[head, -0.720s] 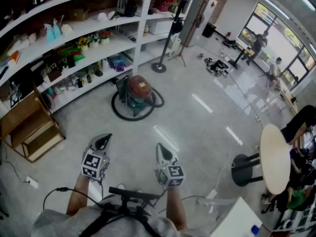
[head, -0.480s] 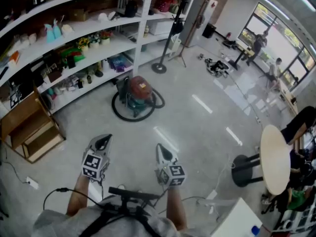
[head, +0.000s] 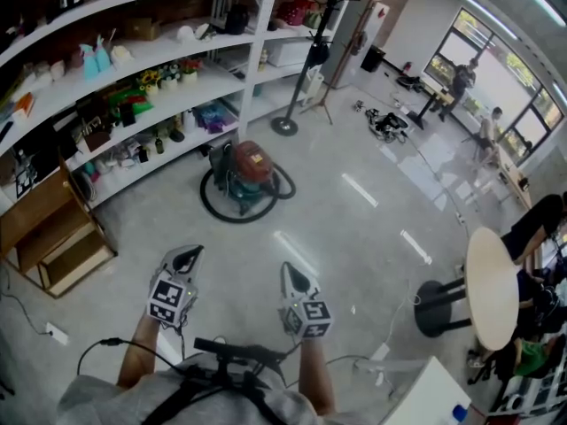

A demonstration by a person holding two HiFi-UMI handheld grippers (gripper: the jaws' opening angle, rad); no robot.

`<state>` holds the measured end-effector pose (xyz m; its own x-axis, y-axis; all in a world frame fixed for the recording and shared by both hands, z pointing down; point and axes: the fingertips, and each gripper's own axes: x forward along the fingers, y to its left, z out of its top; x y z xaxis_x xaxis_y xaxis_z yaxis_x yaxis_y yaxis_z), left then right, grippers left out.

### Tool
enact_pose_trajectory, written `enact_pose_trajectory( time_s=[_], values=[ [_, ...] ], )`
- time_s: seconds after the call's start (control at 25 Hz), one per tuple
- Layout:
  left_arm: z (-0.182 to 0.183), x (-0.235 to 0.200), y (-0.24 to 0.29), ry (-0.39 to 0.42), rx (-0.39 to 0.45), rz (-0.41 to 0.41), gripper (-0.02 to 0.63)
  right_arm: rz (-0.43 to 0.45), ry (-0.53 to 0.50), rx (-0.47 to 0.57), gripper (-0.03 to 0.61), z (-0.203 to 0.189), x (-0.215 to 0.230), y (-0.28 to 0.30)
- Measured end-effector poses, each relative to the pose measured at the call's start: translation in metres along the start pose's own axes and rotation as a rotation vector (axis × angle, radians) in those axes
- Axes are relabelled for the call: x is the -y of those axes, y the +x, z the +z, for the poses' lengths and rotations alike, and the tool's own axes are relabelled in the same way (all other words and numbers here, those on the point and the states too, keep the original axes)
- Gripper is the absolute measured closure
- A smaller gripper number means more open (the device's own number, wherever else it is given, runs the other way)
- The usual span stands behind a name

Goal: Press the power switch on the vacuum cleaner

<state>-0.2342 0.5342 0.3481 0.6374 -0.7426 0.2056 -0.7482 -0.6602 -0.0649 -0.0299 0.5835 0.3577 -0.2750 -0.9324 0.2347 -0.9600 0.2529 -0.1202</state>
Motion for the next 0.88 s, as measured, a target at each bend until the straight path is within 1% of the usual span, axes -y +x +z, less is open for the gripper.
enact_pose_trajectory(
  time_s=[0.12,0.48,0.88],
  values=[
    [-0.003,-0.003,0.005,0.008,-0.009,-0.018,0.606,-0.013,0.005,-0.006,0.566,-0.003,0.002,0.004],
    [-0.001,-0.016,0.045,-0.010,0.001,-0.014,0.606,-0.020,0.020,-0.030,0.566,-0.005,0.027,0.037],
    [0.026,-0.042,0.137,-0.013,0.005,0.013,0.606,-0.004,0.028,-0.021,0.566,0.022,0.097,0.109]
  ],
)
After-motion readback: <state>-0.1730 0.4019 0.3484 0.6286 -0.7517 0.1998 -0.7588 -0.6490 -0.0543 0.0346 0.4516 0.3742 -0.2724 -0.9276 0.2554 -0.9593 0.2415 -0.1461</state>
